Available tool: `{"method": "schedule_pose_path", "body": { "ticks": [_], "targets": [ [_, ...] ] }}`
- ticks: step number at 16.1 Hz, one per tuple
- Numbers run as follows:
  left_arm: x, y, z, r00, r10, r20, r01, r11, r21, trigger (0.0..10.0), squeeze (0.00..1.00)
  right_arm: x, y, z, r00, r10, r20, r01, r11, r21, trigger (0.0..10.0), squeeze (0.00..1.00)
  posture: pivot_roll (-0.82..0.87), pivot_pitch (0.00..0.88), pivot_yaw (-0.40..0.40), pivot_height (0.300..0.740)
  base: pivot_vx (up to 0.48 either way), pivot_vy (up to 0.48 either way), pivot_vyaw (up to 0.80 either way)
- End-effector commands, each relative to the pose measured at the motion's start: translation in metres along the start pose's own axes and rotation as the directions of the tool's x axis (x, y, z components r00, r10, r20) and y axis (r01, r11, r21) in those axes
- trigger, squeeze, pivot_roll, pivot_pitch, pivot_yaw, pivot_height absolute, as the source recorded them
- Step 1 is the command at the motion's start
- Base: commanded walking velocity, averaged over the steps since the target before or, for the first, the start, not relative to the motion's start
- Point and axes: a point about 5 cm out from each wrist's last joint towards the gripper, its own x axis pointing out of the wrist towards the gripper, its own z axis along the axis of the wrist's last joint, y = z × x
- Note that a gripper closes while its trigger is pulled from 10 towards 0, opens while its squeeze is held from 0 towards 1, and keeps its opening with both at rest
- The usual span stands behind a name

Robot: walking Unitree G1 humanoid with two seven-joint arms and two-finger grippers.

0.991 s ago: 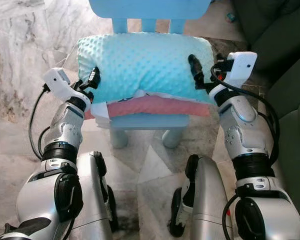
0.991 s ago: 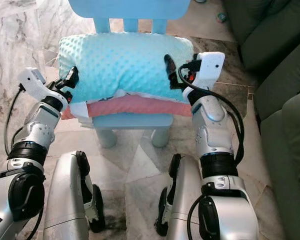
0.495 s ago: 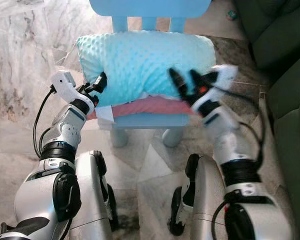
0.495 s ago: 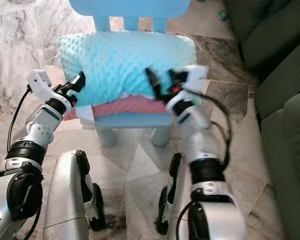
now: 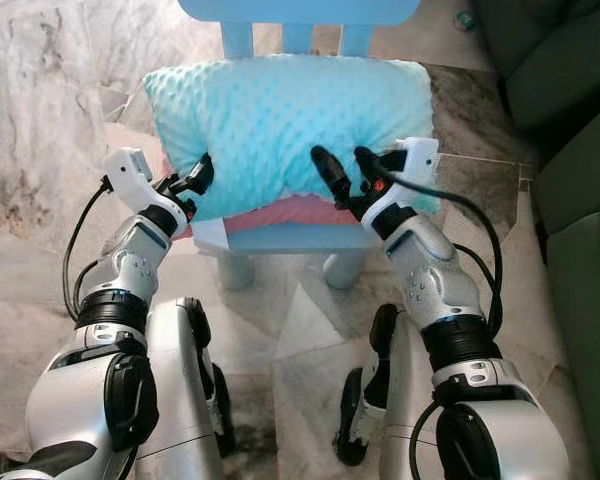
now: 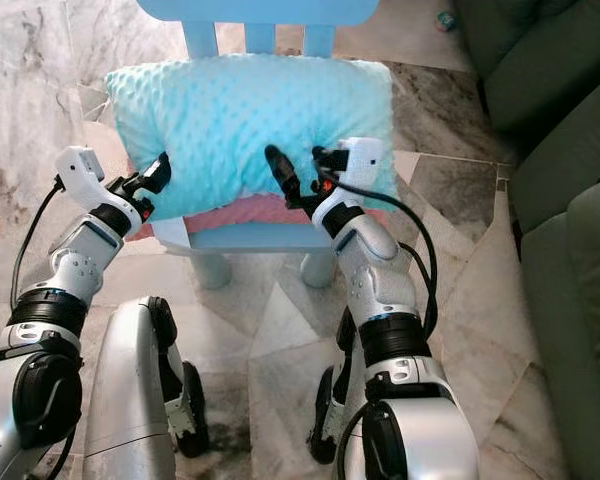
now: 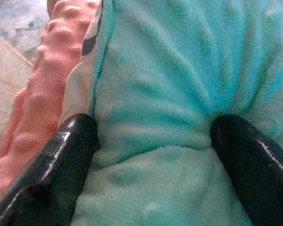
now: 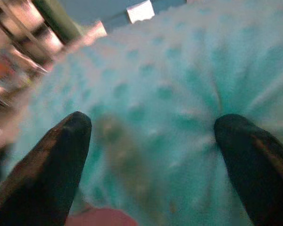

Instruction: Move the pillow to the sofa

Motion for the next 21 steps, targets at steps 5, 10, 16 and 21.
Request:
{"method": "schedule_pose_path", "body": {
  "ticks": [5, 10, 16, 21],
  "targets": [
    [-0.006, 0.009, -0.009, 0.998, 0.037, -0.049, -0.036, 0.999, 0.013, 10.0, 0.0, -0.01, -0.05, 0.04, 0.98, -0.182, 0.083, 0.198, 0.936, -0.291, 10.0, 0.0, -0.03, 0.468, -0.066, 0.496, 0.0, 0.0, 0.0],
    [-0.008, 0.011, -0.009, 0.998, 0.042, -0.051, -0.042, 0.999, 0.014, 10.0, 0.0, -0.018, -0.082, 0.048, 0.959, -0.278, 0.056, 0.279, 0.89, -0.359, 10.0, 0.0, -0.03, 0.473, -0.067, 0.496, 0.0, 0.0, 0.0],
    [-0.011, 0.015, -0.003, 0.998, 0.044, -0.054, -0.042, 0.998, 0.04, 10.0, 0.0, -0.026, -0.092, 0.013, 0.966, -0.22, -0.138, 0.219, 0.975, -0.028, 10.0, 0.0, 0.03, 0.488, -0.05, 0.496, 0.0, 0.0, 0.0],
    [-0.014, 0.019, -0.001, 0.997, 0.032, -0.074, -0.028, 0.998, 0.053, 10.0, 0.0, -0.012, -0.071, 0.005, 0.984, -0.098, -0.149, 0.116, 0.986, 0.118, 10.0, 0.0, 0.04, 0.502, -0.048, 0.496, 0.0, 0.0, 0.0]
  ]
}}
